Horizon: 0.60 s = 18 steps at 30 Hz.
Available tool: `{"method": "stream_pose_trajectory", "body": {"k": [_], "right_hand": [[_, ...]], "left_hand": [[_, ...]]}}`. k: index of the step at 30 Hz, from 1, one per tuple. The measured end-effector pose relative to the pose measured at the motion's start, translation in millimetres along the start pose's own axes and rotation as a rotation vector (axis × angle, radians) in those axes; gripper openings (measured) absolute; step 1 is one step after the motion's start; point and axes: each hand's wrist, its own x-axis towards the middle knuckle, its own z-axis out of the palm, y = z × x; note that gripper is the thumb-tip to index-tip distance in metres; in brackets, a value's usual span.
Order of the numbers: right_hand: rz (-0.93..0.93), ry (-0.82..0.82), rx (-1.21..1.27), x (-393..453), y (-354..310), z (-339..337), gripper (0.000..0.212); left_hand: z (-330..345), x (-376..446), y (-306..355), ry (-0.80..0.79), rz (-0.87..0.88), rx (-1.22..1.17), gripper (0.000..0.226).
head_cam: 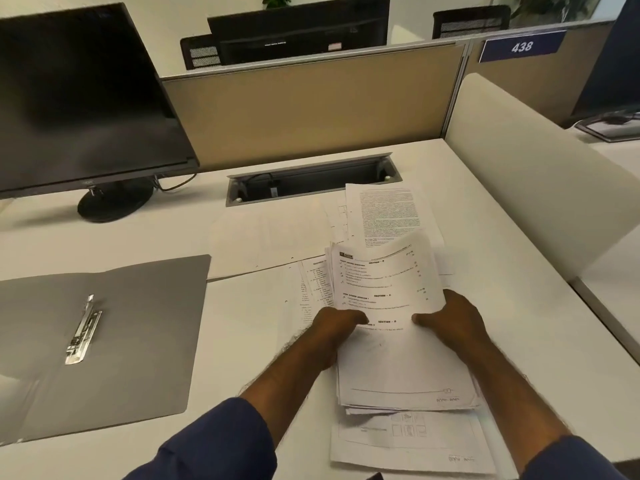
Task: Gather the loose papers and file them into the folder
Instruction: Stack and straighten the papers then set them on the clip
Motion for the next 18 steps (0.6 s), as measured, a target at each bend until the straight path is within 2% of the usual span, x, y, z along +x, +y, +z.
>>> {"method": "stream_pose_trajectory", "body": {"k": [3,5,8,13,18], "right_hand": [[-0.006,-0.018,0.131,3.3,-2.0,-2.2,0.042],[0.019,-0.033,0.229,5.3,-3.3,-4.4,0.037],[0.031,-0.049,0.306,9.4,-3.5,-4.7,0.037],[-0.003,-0.076,0.444,17.8,-4.7,-4.6,0.045],[-0.063,-0.114,0.703,25.3,-7.3,-10.5,0.049]], "left_hand": [[3.6,2.9,-2.1,0.075,0.094,-0.037,0.045],[1.0,4.5,0.4,0.098,0.126,-0.058,0.039],[-6.0,5.3,5.5,0.061,0.168,-0.111,0.031],[-16.6,3.9,18.6,0.030,0.237,-0.084,0.055],[-32.1,9.0,30.1,-0.096,0.280,-0.208,0.056]]}}
